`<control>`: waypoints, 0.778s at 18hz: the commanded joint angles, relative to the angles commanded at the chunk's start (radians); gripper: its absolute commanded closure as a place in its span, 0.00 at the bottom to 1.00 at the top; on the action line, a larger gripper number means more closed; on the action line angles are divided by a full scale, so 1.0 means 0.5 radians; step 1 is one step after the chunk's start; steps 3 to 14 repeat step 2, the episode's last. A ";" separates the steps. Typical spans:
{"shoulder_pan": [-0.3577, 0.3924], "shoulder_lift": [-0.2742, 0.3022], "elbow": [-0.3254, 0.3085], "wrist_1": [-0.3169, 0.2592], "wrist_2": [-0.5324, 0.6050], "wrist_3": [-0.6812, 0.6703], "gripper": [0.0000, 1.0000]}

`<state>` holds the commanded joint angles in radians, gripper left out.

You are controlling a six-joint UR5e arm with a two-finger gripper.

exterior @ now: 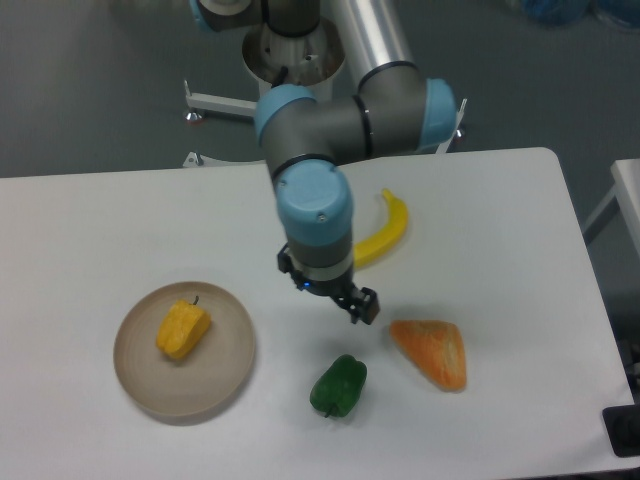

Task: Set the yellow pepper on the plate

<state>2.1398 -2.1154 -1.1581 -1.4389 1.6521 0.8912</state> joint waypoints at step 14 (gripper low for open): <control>0.028 0.003 0.000 -0.006 0.000 0.034 0.01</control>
